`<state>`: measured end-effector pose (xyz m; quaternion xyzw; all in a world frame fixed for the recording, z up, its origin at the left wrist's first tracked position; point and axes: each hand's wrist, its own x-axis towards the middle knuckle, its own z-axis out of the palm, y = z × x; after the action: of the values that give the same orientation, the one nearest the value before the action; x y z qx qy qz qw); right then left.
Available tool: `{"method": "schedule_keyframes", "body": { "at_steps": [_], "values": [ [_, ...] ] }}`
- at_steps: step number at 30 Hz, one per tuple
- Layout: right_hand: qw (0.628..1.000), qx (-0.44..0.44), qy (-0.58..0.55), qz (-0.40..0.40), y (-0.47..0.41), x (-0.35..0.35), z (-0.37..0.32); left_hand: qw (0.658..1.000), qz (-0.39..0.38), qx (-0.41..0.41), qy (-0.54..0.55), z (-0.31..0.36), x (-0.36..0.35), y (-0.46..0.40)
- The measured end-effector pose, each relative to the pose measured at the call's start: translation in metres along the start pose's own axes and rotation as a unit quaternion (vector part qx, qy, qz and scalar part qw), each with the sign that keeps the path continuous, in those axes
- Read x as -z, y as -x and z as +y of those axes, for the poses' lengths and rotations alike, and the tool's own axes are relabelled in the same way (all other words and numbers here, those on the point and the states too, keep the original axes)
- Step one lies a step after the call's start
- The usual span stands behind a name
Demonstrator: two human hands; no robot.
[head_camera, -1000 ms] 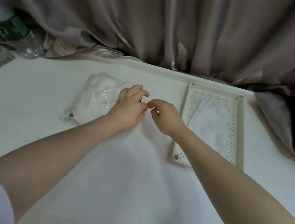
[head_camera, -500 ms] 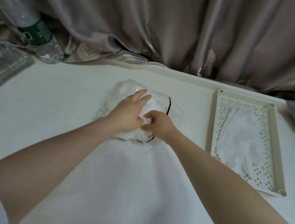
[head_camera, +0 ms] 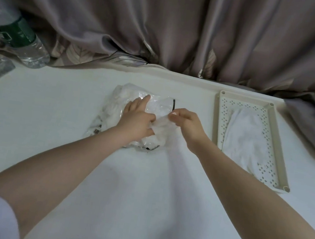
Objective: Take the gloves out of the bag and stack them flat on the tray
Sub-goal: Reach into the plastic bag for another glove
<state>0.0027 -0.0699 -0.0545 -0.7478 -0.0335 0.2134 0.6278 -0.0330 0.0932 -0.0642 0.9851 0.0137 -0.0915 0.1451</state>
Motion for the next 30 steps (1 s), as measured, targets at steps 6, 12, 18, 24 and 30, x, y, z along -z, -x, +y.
{"method": "schedule_keyframes", "body": {
  "at_steps": [6, 12, 18, 24, 30],
  "values": [
    [0.952, -0.108, -0.285, 0.01, 0.008, 0.0, -0.006, 0.999, -0.009, 0.03, 0.006, 0.011, 0.002, -0.002],
    [0.929, -0.219, -0.249, 0.166, -0.005, 0.01, 0.007, 0.99, 0.103, -0.051, 0.084, 0.0, -0.005, 0.008],
    [0.925, -0.22, -0.261, 0.169, -0.01, 0.016, 0.016, 0.979, 0.164, -0.063, 0.106, -0.011, -0.009, 0.013],
    [0.95, -0.147, -0.271, 0.052, -0.005, 0.009, 0.009, 0.975, 0.188, -0.116, 0.018, -0.003, -0.009, 0.012],
    [0.958, -0.125, -0.257, 0.024, -0.008, 0.009, 0.009, 0.973, 0.121, -0.188, -0.059, 0.014, -0.012, 0.015]
  ]
}}
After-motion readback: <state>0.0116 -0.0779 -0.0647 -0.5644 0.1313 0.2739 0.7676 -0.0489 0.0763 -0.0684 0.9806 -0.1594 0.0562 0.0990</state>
